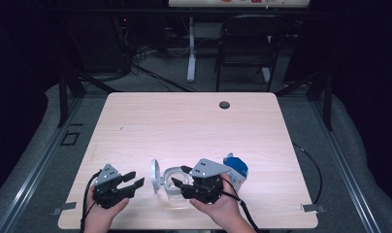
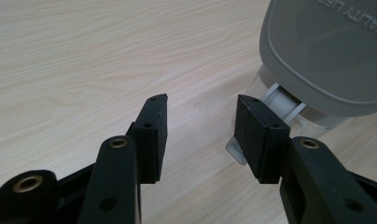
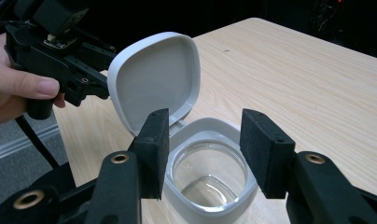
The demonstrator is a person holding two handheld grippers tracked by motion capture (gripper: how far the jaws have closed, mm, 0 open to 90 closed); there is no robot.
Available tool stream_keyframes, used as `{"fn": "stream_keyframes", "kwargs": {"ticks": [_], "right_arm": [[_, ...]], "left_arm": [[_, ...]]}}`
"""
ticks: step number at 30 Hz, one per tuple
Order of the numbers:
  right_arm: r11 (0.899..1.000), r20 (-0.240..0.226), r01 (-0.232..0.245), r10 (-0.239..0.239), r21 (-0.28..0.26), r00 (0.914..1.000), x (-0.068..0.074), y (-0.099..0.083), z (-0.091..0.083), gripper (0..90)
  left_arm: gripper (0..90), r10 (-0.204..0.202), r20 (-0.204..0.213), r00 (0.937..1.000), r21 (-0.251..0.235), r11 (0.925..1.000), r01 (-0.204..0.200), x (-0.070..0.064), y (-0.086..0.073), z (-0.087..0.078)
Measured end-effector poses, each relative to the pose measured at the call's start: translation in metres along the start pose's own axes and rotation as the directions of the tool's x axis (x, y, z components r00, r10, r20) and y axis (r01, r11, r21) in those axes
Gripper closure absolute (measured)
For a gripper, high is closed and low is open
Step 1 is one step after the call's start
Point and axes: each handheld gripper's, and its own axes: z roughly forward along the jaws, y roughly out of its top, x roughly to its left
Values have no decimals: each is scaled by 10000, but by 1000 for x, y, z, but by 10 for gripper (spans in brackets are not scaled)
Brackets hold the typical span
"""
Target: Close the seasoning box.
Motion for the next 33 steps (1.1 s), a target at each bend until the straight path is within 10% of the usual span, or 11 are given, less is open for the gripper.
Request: {"fn": "stream_keyframes", "kwargs": {"ticks": [21, 33], "right_arm": [[10000, 423, -58, 58, -20, 9991, -4, -21, -42, 560], [9917, 414, -1003, 1039, -799, 9937, -7, -22, -60, 473]], "left_arm": [[534, -127, -155, 9998, -108, 9999, 125, 4, -1, 0], [534, -115, -163, 9998, -104, 9999, 113, 4, -1, 1]]}}
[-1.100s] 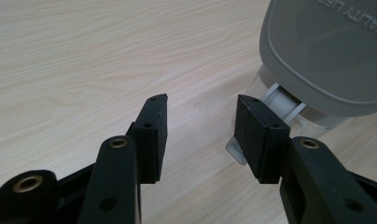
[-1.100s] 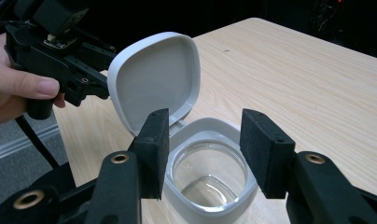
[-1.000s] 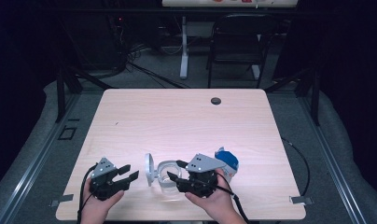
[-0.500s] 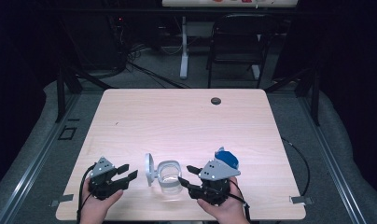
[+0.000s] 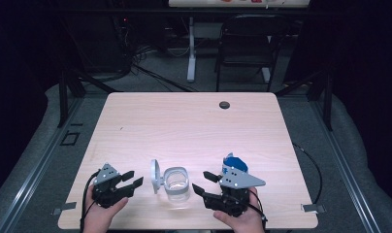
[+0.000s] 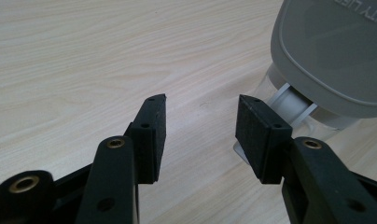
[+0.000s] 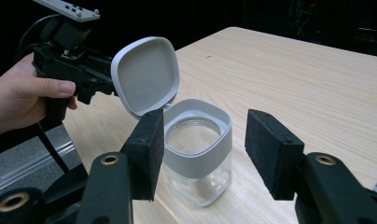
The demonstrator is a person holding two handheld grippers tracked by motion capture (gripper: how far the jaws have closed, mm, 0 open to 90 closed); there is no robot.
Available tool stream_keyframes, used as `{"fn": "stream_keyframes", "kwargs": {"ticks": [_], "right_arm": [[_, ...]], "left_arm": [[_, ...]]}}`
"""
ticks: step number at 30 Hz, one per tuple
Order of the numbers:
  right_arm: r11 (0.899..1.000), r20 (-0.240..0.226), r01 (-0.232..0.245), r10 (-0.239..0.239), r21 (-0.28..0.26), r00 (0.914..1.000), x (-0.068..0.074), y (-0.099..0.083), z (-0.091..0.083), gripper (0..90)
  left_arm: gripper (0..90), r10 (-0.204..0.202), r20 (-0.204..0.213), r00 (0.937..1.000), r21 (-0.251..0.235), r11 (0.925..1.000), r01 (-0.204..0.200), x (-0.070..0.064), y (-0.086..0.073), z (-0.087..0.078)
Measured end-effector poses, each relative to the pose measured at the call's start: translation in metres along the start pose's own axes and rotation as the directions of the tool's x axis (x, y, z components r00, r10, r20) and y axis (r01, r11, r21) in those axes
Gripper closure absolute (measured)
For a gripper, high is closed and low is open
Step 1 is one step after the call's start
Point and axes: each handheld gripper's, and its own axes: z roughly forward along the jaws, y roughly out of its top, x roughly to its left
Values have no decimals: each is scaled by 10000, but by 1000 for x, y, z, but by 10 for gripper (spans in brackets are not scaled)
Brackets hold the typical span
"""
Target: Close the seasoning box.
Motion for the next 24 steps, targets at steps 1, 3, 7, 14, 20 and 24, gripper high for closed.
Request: {"fn": "stream_keyframes", "kwargs": {"ticks": [1, 3, 7, 14, 20, 24], "right_arm": [[10000, 22, 67, -67, 12, 10000, 0, 0, -1, 478], [9991, 218, 422, -422, 17, 9989, 0, -1, -3, 500], [9982, 325, 589, -591, 65, 9977, -2, -4, -6, 537], [9984, 149, 557, -558, 52, 9983, -3, -8, -13, 550], [9988, -39, 293, -292, 389, 9996, -6, -17, -19, 544], [9971, 65, 246, -251, 721, 9997, -8, -26, -25, 536]], "left_arm": [[534, -9, 2, 10000, 2, 10000, 9, 0, 0, 0], [534, -24, 0, 10000, 6, 10000, 24, 0, 0, 0], [534, -51, -5, 10000, 1, 10000, 51, 0, -1, 0], [534, -23, -10, 10000, -1, 10000, 23, 1, 0, 0], [534, -51, -14, 10000, 1, 10000, 51, 0, -1, 0], [534, -46, -5, 10000, 36, 10000, 46, 1, 0, 0]]}}
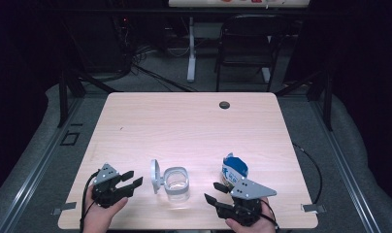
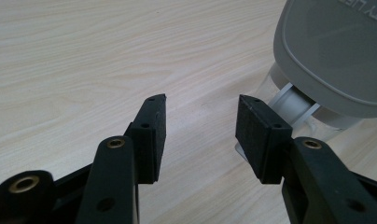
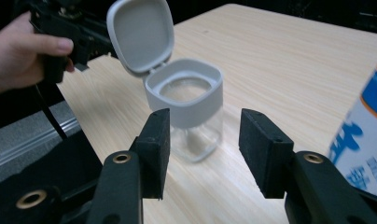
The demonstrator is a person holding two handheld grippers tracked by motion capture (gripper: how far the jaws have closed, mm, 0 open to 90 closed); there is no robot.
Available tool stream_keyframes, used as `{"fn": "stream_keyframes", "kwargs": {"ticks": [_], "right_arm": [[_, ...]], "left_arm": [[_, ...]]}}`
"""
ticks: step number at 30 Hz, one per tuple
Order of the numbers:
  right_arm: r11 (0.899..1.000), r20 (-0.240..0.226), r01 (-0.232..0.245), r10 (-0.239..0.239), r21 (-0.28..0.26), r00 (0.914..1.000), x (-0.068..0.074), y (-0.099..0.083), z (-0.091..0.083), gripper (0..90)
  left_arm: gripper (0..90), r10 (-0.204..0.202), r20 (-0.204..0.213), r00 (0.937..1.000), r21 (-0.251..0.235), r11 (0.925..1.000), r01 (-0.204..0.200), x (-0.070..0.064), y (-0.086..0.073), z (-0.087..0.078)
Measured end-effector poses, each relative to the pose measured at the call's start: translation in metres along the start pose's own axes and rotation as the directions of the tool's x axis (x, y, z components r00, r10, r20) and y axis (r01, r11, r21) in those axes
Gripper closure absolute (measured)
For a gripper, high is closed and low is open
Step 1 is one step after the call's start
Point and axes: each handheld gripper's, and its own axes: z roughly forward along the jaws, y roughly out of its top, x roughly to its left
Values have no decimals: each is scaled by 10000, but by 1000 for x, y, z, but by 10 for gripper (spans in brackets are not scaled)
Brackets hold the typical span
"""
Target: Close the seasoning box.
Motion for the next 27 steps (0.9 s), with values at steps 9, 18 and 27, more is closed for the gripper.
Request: {"fn": "stream_keyframes", "kwargs": {"ticks": [9, 18, 27], "right_arm": [[9986, 352, -489, 483, 180, 9982, -13, -23, -14, 536], [9962, 750, -821, 797, 289, 9940, -23, -37, -22, 536], [9934, 1120, -1098, 1054, 340, 9881, -32, -47, -29, 530]], "left_arm": [[534, -5, -9, 10000, 17, 10000, 6, -1, 0, 1], [534, -6, -63, 10000, 47, 10000, 6, 1, -1, 1], [533, -105, -63, 9999, -19, 9999, 105, 2, -1, 1]]}}
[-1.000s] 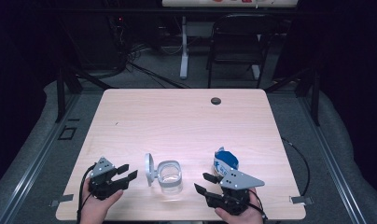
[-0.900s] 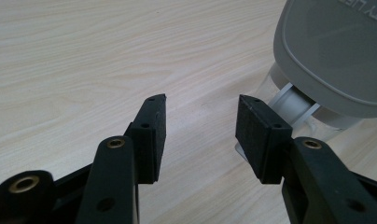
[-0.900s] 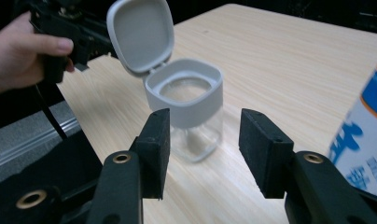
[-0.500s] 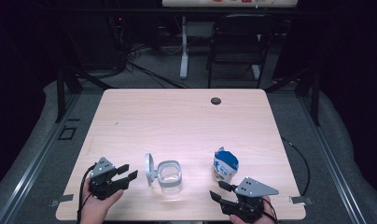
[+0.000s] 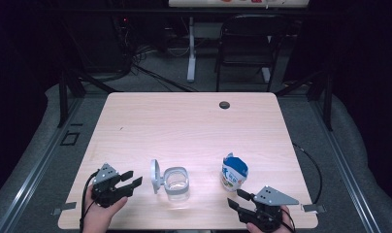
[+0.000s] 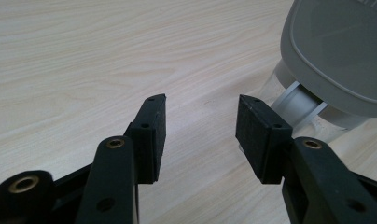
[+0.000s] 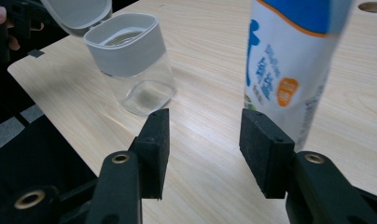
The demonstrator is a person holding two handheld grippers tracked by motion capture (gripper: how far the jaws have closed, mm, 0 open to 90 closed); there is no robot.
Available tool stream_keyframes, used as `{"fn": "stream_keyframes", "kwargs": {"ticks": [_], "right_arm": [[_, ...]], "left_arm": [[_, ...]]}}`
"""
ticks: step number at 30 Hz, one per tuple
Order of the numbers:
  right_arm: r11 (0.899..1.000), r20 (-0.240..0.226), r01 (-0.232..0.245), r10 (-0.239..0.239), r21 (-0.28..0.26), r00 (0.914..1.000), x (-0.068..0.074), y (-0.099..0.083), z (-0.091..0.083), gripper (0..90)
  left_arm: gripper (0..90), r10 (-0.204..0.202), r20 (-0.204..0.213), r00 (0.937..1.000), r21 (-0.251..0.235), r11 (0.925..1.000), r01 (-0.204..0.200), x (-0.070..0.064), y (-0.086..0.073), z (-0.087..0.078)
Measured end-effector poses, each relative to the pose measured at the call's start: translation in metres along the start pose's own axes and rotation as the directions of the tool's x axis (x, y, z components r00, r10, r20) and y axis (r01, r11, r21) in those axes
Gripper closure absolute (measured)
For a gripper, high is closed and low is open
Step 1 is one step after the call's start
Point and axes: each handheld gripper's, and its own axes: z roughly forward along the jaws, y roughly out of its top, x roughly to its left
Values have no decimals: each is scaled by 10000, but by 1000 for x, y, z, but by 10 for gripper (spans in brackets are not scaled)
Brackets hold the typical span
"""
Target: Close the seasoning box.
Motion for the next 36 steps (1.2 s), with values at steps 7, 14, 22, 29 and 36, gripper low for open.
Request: {"fn": "stream_keyframes", "kwargs": {"ticks": [7, 14, 22, 29, 36], "right_arm": [[9993, 265, -370, 371, -24, 9990, -12, -2, -2, 529], [9992, 564, -377, 368, 162, 9977, -19, -6, -1, 529], [9984, 1040, -488, 454, 302, 9935, -25, -8, 5, 488], [9947, 1092, -942, 893, 408, 9900, -31, 2, 8, 447], [9946, 1020, -949, 902, 417, 9907, -35, 10, 15, 431]], "left_arm": [[530, 5, -14, 10000, -13, 10000, -5, 0, 0, 0], [529, -12, -36, 10000, -18, 10000, 12, 0, 0, 0], [529, 57, -20, 10000, 22, 10000, -57, 0, 1, 0], [529, 99, -17, 9999, 129, 9999, -99, -1, 1, 0], [528, 116, 8, 9999, 128, 9999, -117, -1, 1, -1]]}}
